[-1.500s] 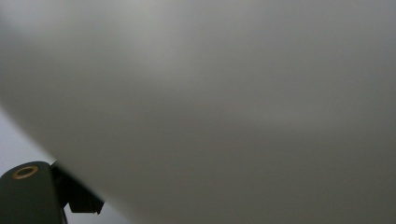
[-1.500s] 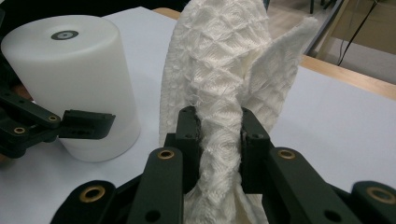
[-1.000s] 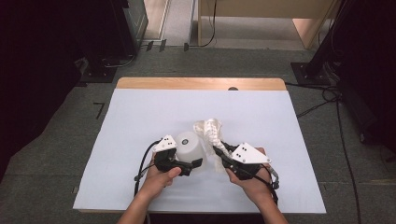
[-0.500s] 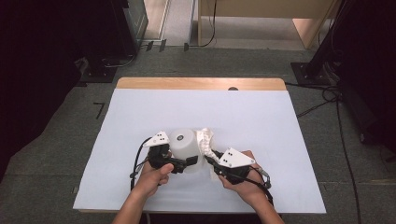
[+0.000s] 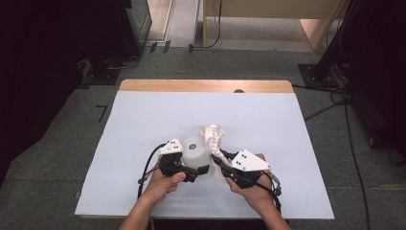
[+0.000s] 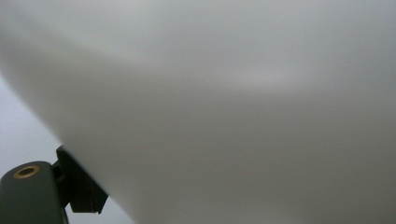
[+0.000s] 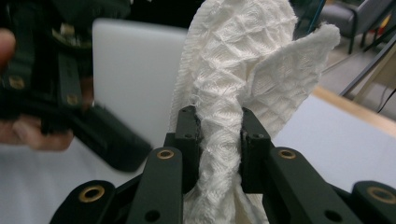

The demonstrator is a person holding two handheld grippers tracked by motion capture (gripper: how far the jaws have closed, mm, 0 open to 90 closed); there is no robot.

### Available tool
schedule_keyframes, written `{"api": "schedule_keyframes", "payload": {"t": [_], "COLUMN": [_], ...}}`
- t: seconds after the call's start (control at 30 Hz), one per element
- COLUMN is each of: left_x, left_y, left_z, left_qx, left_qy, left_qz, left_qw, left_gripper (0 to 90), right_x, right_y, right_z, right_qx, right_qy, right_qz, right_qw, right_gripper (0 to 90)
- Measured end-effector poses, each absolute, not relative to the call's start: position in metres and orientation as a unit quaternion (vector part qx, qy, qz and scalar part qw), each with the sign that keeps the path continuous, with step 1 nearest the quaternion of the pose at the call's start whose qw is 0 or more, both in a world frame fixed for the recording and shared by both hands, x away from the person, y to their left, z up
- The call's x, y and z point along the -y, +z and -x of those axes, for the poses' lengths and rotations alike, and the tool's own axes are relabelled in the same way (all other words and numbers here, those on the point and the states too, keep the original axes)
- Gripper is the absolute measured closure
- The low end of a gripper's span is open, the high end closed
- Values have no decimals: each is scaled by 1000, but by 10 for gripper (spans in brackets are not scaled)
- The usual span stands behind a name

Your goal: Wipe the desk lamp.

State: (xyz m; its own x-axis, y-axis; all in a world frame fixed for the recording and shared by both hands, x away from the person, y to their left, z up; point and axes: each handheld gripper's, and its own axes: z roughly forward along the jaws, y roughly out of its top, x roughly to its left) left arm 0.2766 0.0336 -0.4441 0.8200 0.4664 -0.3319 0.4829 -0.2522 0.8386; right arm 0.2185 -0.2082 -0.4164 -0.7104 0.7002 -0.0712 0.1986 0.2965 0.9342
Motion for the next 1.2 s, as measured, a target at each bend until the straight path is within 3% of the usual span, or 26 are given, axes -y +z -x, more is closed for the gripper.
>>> {"api": "schedule_keyframes", "payload": {"t": [0.13,0.23,0.63,0.87,0.97,1.13,1.2], "left_x": [-48,-54,-30,-52,-55,-44,-39], "left_y": [-441,-440,-448,-440,-441,-457,-464], "left_z": [-282,-284,-276,-283,-283,-282,-284], "left_qx": [-321,-329,-302,-329,-338,-330,-337], "left_qy": [-4,-10,-1,15,59,178,199], "left_qz": [-771,-760,-796,-768,-768,-804,-809], "left_qw": [550,560,525,550,541,462,438], "left_gripper": [81,81,81,81,81,81,81], "right_x": [204,201,209,200,202,217,222], "right_y": [-433,-442,-417,-452,-458,-449,-446], "right_z": [-226,-230,-219,-234,-240,-242,-242], "right_qx": [-810,-823,-770,-833,-829,-794,-781], "right_qy": [468,447,509,427,408,431,439], "right_qz": [-289,-291,-291,-295,-326,-367,-378], "right_qw": [202,197,252,191,202,222,234], "right_gripper": [740,739,740,736,735,736,736]}}
